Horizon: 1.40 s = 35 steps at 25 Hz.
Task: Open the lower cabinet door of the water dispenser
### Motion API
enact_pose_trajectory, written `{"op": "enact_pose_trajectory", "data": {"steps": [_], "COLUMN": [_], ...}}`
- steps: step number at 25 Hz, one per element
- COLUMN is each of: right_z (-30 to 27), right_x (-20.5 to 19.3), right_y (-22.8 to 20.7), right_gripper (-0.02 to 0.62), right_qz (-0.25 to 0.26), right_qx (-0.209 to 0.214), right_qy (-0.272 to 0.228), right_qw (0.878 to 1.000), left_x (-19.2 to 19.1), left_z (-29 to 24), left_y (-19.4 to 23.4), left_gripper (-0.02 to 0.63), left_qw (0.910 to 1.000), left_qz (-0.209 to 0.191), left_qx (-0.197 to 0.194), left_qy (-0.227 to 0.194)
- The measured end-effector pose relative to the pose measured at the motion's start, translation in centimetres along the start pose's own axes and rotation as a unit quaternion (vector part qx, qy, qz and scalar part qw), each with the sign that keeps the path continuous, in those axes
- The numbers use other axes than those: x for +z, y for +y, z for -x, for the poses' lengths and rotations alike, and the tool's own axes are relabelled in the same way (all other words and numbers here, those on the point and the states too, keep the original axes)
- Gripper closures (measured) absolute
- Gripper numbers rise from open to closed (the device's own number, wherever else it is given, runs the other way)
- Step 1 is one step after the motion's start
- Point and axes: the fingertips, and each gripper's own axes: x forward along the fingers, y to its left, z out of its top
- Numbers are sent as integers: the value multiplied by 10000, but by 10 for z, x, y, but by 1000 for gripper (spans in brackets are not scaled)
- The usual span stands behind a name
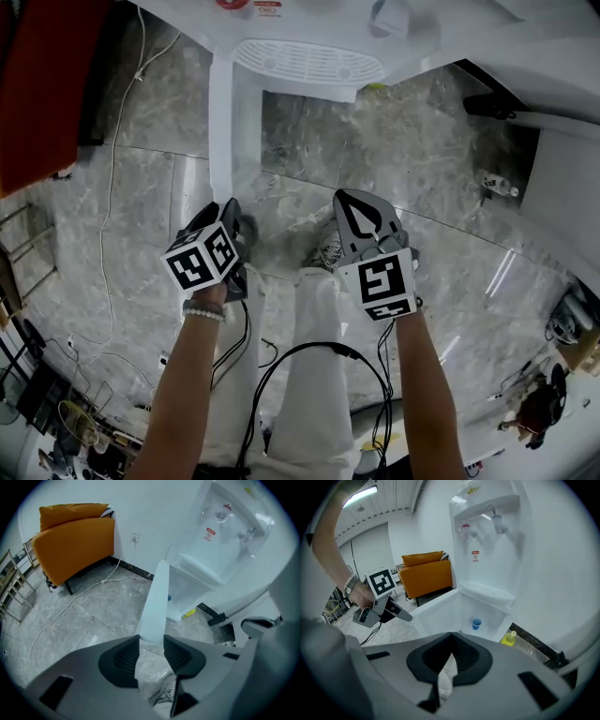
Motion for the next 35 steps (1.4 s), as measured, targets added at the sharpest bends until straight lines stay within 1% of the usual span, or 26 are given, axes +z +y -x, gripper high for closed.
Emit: {"op": "enact_pose_trajectory", "data": {"steps": [5, 10, 16, 20, 28, 32, 35], "right_z": [-9, -14, -21, -27, -39, -41, -41], "right_x": [5, 10, 18, 22, 33, 36, 36], "right_y": [12, 20, 27, 33, 43, 41, 36], "right_gripper": [592, 592, 592, 592, 592, 592, 592], "right_qz": [33, -67, -170, -204, -204, -258, -451], "right_qx": [-26, -144, -304, -365, -408, -476, -601], "right_qy": [50, 92, 104, 129, 167, 179, 159], "right_qw": [10000, 9998, 9993, 9990, 9988, 9984, 9970], "left_x": [15, 32, 62, 84, 114, 119, 116], "left_z": [3, 7, 8, 7, 2, 1, 4], "left_y": [33, 65, 104, 126, 151, 154, 154], "left_gripper": [431, 441, 485, 498, 509, 509, 491], "left_qw": [9997, 9987, 9964, 9943, 9910, 9901, 9909], "left_qz": [-201, -370, -493, -646, -851, -940, -899], "left_qx": [147, 270, 465, 564, 616, 569, 482], "left_qy": [-71, -218, -511, -639, -828, -875, -882]}}
